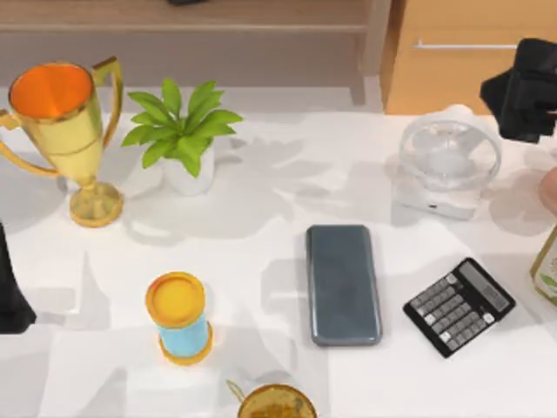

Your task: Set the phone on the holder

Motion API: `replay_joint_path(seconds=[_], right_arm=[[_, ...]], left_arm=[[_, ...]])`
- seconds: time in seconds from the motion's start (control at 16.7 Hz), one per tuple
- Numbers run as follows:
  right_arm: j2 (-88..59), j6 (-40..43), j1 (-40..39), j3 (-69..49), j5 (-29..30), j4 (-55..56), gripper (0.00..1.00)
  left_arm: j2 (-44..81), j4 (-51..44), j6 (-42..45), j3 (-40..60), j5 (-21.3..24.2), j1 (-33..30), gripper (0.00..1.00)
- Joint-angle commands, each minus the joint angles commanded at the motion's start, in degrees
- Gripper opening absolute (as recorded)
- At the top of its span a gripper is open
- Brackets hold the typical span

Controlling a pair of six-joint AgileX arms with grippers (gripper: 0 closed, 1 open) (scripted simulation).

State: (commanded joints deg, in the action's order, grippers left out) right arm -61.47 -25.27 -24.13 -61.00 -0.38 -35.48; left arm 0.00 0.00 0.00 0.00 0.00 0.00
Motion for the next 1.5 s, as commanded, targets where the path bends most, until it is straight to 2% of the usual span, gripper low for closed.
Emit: replay_joint_path(seconds=[0.36, 0.66, 1.2, 1.5], right_arm=[[-35.0, -9.1, -9.0, -20.5, 0.8, -16.4, 1.00], [-54.5, -13.0, -13.8, -31.6, 1.3, -25.4, 1.00], [-59.3, -13.7, -15.0, -34.1, 1.3, -27.5, 1.00], [-63.2, -13.7, -15.1, -29.2, 1.4, -18.0, 1.00]], left_arm=[[0.0, 0.0, 0.0, 0.0, 0.0, 0.0, 1.00], [0.0, 0.0, 0.0, 0.0, 0.0, 0.0, 1.00], [0.0, 0.0, 0.0, 0.0, 0.0, 0.0, 1.00], [0.0, 0.0, 0.0, 0.0, 0.0, 0.0, 1.00]])
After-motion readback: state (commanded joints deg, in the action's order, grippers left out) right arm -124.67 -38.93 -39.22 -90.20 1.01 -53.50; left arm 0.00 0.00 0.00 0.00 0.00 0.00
